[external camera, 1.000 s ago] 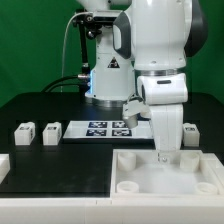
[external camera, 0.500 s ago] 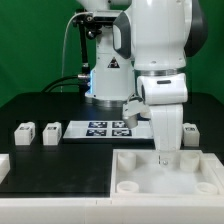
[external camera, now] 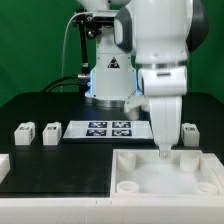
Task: Assemble one leg
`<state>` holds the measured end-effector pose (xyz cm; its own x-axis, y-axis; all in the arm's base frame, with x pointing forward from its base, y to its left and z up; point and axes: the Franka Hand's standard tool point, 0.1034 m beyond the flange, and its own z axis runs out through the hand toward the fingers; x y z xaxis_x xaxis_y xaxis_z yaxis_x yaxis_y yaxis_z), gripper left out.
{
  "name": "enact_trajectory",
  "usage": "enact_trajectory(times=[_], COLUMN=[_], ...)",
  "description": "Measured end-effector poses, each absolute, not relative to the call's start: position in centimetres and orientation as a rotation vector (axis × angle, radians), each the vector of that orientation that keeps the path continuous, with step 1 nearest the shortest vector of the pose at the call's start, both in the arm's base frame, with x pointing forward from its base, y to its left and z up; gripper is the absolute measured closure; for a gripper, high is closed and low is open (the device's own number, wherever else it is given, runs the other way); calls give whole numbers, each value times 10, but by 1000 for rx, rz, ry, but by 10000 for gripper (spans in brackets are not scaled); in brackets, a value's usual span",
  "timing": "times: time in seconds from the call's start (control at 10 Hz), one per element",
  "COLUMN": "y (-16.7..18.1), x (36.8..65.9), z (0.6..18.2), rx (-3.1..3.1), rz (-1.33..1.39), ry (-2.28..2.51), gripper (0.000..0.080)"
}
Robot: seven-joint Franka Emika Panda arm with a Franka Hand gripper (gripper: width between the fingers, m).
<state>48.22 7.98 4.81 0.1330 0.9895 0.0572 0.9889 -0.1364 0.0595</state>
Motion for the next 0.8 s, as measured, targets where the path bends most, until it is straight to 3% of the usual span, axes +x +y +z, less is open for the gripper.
enact_trajectory(times=[0.2,0.4,0.8], y=[96,124,129], x=[473,453,452], z=[70,70,69], rx=[2511,2756,2992], rz=[124,120,125], ry=[1862,1511,1040], gripper=[150,150,150])
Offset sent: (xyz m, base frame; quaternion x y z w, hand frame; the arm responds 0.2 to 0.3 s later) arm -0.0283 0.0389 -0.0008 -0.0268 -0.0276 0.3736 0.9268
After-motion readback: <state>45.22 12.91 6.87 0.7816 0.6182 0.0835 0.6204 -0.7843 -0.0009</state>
